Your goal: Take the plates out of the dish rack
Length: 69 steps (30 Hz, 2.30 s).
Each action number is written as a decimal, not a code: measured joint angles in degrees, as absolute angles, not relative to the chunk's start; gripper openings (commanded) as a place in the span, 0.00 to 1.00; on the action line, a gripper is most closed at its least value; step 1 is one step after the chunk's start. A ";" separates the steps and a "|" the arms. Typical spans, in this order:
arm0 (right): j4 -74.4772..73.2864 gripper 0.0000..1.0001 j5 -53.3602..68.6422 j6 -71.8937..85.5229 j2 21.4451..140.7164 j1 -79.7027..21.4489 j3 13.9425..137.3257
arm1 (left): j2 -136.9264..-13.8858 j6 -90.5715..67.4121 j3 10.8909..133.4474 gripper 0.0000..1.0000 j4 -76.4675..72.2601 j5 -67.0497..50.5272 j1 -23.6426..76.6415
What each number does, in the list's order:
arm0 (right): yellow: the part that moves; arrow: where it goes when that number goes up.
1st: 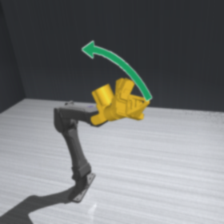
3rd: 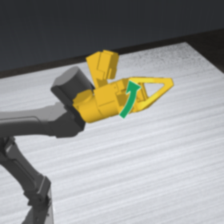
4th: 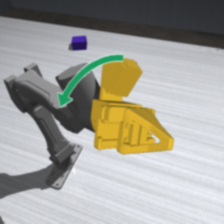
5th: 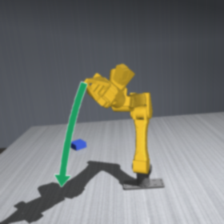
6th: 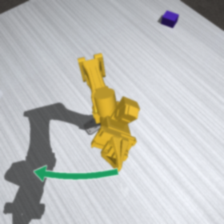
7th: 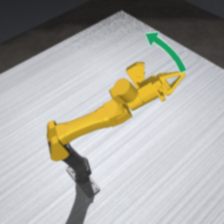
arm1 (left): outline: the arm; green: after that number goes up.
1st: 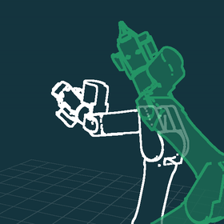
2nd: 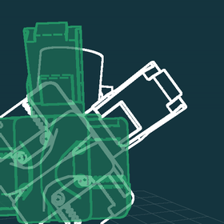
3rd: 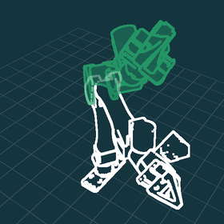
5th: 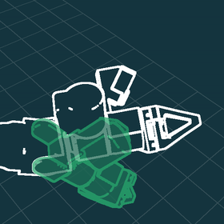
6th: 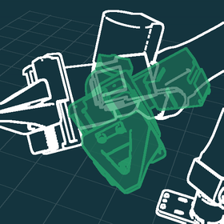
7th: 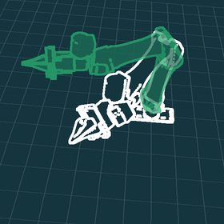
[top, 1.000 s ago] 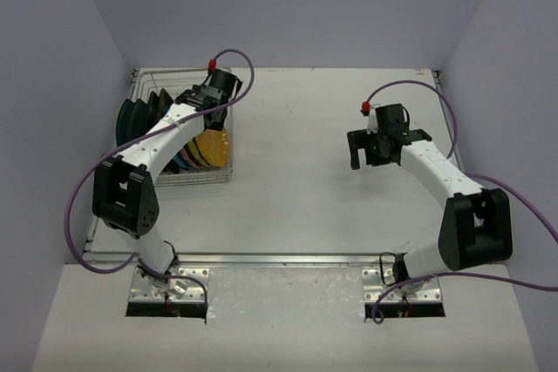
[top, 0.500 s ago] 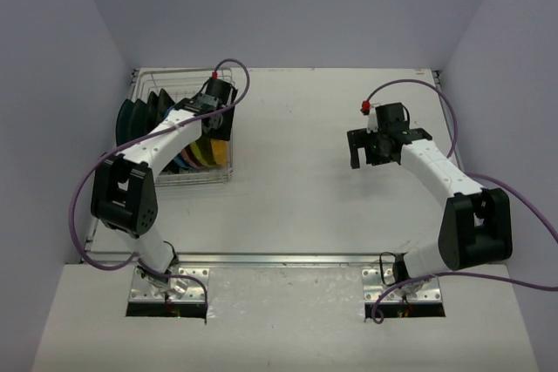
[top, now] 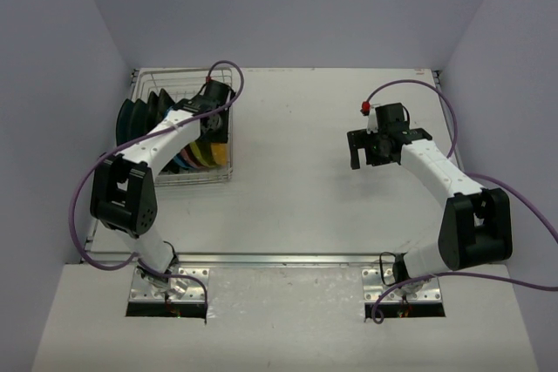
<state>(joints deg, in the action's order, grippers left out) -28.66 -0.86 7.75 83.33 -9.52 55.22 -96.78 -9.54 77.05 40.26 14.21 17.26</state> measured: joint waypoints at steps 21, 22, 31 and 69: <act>-29.32 0.99 0.99 7.79 84.20 -9.52 56.74 | -94.76 2.50 85.19 0.00 43.71 37.55 22.89; -29.37 0.99 1.13 7.79 84.20 -9.52 56.82 | -94.53 3.19 85.19 0.00 43.38 38.70 23.36; -29.57 0.99 6.90 8.12 82.89 -9.52 57.21 | -92.33 7.65 86.55 0.00 43.40 41.37 25.31; -5.15 0.08 56.48 32.09 86.43 -14.08 60.07 | -87.07 -10.97 77.82 0.01 34.98 -55.34 20.50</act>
